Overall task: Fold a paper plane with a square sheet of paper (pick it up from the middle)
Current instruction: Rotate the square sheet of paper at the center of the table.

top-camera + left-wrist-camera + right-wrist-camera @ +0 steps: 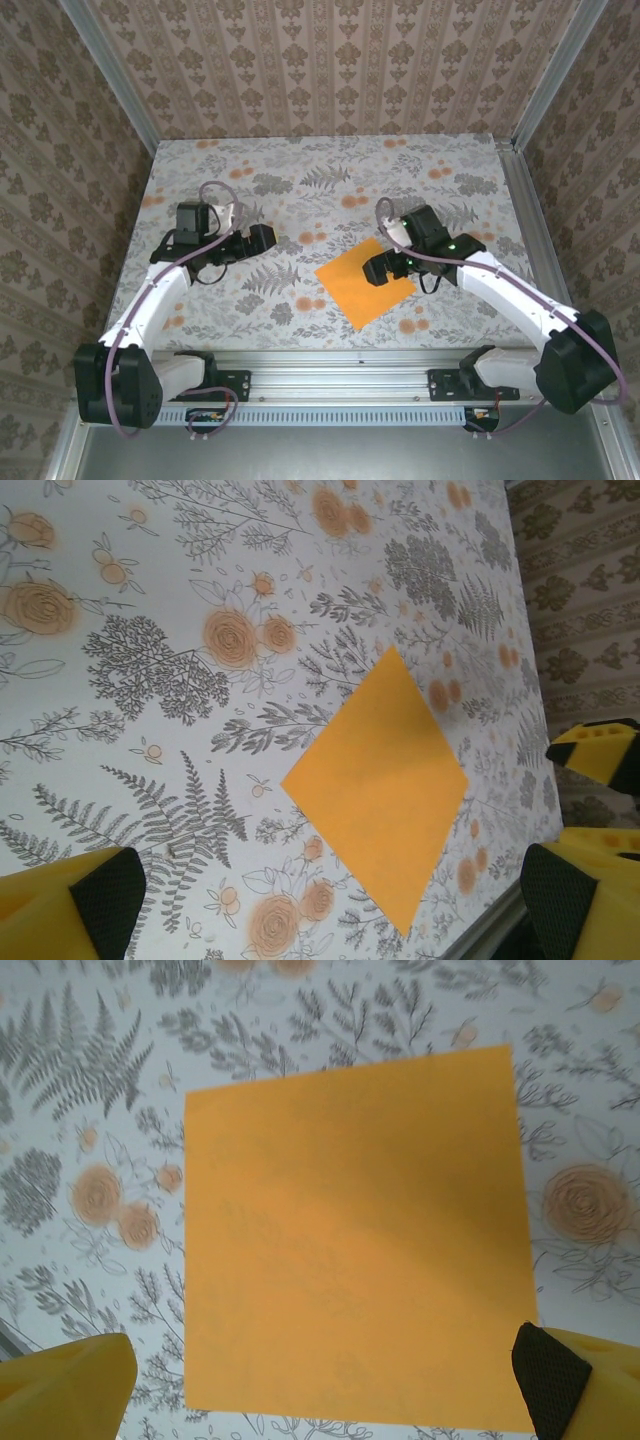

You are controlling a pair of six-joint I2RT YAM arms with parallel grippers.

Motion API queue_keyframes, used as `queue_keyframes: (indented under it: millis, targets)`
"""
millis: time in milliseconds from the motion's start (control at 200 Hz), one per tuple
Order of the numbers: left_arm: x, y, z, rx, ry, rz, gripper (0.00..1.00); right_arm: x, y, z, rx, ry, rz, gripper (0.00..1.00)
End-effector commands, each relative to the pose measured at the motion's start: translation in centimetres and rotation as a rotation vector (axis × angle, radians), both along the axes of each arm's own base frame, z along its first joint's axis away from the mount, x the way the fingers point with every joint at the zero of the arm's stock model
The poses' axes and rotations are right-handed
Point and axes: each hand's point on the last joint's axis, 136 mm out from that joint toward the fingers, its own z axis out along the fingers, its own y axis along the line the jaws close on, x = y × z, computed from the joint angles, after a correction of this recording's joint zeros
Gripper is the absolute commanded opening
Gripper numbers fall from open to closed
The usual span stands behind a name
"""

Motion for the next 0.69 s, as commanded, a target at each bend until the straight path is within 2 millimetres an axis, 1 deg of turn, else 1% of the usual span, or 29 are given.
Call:
queue_keyframes:
  millis: [0,150,175,180,200,270,395,520,690]
  targets:
    - [-0.9,-0.3,-0.2,-0.028,0.035,-0.023,1.0,0.4,-0.4,-0.7,-0.11,0.008,-0.028,1.0]
    - [-1.0,-0.1,-0.5,-0.019,0.039,-0.015,1.0,0.5,1.5,-2.5,-0.182,-0.009,0.017,1.0]
    - [-1.1,0.0,-0.4,-0.019,0.039,-0.015,1.0,0.5,1.8,-2.6,-0.184,-0.012,0.027,1.0]
    - [-1.1,-0.1,-0.4,-0.019,0.039,-0.016,1.0,0.5,1.8,-3.0,-0.192,-0.001,0.029,1.0]
    - [-1.1,0.0,-0.4,-0.019,0.038,-0.017,1.0,0.4,2.0,-3.7,-0.208,0.016,0.043,1.0]
    - [-1.3,0.1,-0.4,-0.008,0.038,-0.02,1.0,0.4,2.5,-4.6,-0.244,0.035,0.079,1.0]
    - [-1.7,0.3,-0.5,-0.007,0.047,-0.015,1.0,0.9,2.8,-5.7,-0.301,0.054,0.123,1.0]
    - [-2.0,0.1,-0.4,-0.029,0.053,-0.011,1.0,1.4,3.2,-7.3,-0.345,0.084,0.177,1.0]
    - [-2.4,0.2,-0.4,-0.031,0.053,-0.012,1.0,2.2,3.7,-8.8,-0.367,0.112,0.217,1.0]
